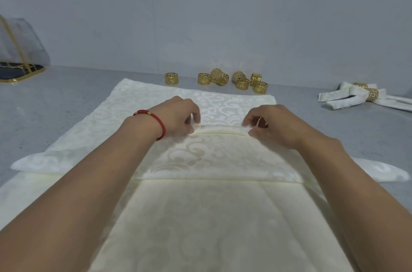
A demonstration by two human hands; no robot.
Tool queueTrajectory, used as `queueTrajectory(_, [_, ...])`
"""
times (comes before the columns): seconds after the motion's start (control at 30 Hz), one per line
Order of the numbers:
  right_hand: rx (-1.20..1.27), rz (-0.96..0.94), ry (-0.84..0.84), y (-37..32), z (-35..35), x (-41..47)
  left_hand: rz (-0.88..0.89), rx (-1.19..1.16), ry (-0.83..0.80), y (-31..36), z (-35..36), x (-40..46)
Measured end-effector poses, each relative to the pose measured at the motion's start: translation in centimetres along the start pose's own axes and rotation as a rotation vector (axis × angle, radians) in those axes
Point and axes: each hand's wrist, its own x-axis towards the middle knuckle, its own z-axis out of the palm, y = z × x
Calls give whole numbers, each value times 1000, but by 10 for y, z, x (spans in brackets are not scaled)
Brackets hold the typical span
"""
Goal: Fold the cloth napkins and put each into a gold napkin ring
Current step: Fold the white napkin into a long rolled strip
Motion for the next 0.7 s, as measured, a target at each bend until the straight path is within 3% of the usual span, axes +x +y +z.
queueTrajectory(0.37, [-91,-45,70,-3,6,0,133,249,86,8,3,0])
queueTrajectory(0.53, [-51,-18,-89,-4,-10,-6,103,124,-107,10,-8,-6])
queueTrajectory(0.7, [27,-56,-35,6,-4,-6,109,23,-46,2,-10,-9])
